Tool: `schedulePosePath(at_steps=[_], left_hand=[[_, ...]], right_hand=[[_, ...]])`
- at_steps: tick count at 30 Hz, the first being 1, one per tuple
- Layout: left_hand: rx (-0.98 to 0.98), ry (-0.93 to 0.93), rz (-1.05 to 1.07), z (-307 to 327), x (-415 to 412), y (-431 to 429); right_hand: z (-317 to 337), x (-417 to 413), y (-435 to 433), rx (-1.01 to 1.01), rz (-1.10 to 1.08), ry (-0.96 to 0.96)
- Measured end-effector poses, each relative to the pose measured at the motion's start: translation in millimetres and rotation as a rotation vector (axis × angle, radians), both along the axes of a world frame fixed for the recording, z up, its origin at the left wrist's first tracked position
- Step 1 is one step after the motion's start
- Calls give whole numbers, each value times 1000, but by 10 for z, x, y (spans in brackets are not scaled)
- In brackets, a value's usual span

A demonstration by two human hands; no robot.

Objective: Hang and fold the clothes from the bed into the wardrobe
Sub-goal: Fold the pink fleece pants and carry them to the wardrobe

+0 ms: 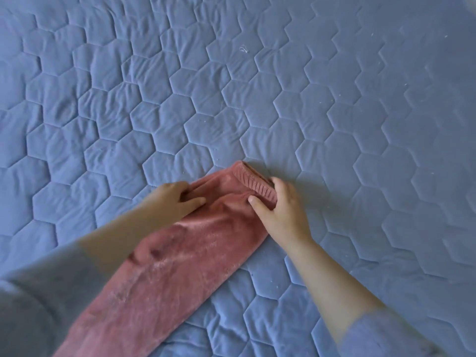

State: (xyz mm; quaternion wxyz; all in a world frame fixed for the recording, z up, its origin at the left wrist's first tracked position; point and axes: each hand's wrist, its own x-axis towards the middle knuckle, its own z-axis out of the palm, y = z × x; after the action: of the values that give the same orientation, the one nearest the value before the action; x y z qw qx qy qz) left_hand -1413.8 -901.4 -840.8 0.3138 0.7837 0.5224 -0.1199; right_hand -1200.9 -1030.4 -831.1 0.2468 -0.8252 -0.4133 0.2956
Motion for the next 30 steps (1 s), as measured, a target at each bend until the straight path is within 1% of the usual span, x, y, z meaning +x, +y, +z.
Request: schedulePosePath(at_steps=[3,5,7,10,12,14,17,21,23,25,26,28,30], left_hand=[[-155,70,28,31,-422,-16],[-188,65,51,46,-568,-40],[-124,-13,94,32,-591,-56],[42,-149,181,19,-550,-59],[120,-185,242,11,-550,-49],[175,-163,261,-17,-539,-60],[217,-93,212,-102,-488,-136],[335,-39,236,-182,-551,-235],[318,19,223,-195,-639,-233],[244,118,168,-189,-709,-195],[212,134,158,-185,-731,-170],[214,111,151,-166,-734,-135],[247,81,145,-134,-726,-147]], right_hand=[[61,5,190,-21,97,-71],[85,-28,303,-17,143,-137],[83,-57,394,-33,168,-123],[58,-27,509,-70,186,-61],[22,28,549,-78,164,-58],[-33,50,545,-82,110,-83],[-113,-30,532,-108,34,-136],[-158,-94,606,-150,83,-245],[-162,-56,630,-169,124,-304],[-161,-23,620,-174,162,-402],[-165,-25,606,-170,167,-440],[-177,-64,573,-194,155,-459],[-163,-130,555,-270,141,-483]])
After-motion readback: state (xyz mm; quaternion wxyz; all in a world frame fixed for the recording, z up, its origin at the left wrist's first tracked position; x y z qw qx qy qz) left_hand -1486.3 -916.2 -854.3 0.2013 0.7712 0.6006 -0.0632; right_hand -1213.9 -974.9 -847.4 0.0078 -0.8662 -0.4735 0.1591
